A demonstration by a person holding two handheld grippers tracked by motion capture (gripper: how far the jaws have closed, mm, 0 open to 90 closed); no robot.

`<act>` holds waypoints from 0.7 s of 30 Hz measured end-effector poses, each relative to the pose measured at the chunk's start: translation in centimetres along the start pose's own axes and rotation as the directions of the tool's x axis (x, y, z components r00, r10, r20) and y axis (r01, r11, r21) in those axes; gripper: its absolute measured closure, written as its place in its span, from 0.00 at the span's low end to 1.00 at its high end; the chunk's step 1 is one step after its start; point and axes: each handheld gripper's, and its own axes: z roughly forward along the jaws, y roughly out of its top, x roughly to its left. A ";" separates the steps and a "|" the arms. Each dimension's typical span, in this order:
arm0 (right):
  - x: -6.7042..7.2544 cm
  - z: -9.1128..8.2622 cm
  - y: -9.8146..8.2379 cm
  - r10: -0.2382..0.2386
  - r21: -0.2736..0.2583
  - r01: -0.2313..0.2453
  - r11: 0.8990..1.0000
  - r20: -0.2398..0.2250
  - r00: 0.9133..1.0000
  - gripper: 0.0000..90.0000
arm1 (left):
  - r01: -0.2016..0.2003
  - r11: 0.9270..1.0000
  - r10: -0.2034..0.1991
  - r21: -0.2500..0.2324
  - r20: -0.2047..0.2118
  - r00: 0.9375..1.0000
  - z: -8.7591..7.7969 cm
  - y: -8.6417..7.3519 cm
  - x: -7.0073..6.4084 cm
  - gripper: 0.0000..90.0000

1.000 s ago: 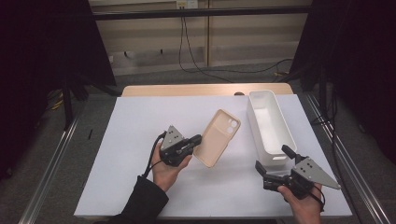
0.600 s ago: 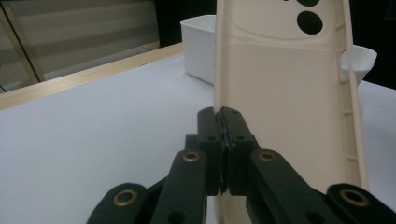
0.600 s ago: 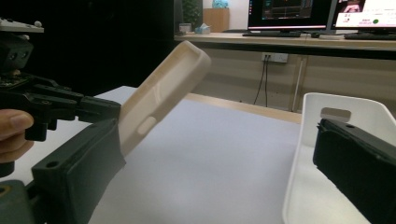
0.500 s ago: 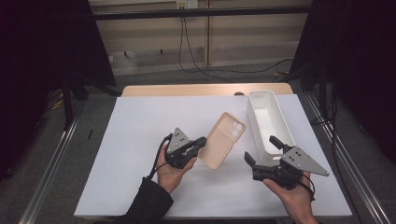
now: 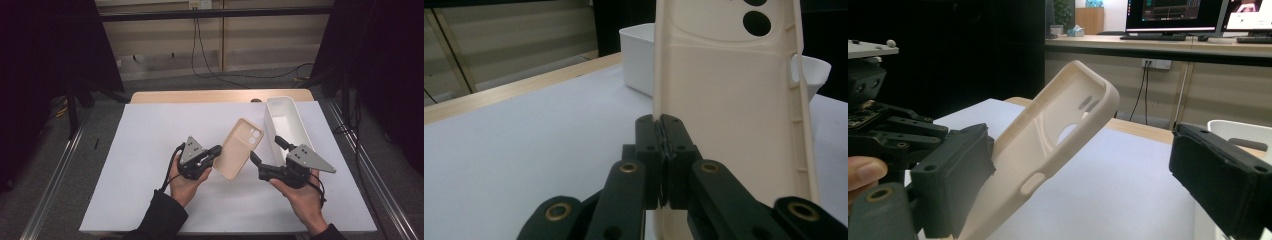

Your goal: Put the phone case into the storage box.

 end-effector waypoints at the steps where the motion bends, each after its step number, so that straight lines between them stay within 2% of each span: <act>1: 0.0 0.2 0.0 0.007 0.006 -0.007 1.000 0.000 1.000 0.12 | 0.001 1.000 -0.001 0.001 0.000 1.000 0.0 0.0 0.0 0.97; 8: -0.3 1.3 0.5 0.062 0.010 -0.062 0.998 0.021 0.998 0.18 | -0.006 1.000 0.006 0.002 0.001 1.000 0.1 -0.2 -0.2 0.97; 14: -0.5 1.8 0.7 0.058 0.007 -0.059 0.998 0.050 0.997 0.25 | -0.006 1.000 0.006 -0.005 -0.009 1.000 0.1 -0.2 -0.2 0.97; 21: -0.3 1.9 0.4 0.057 0.014 -0.058 0.998 0.042 0.998 0.36 | -0.006 1.000 0.006 -0.009 -0.005 1.000 0.3 -0.3 -0.3 0.97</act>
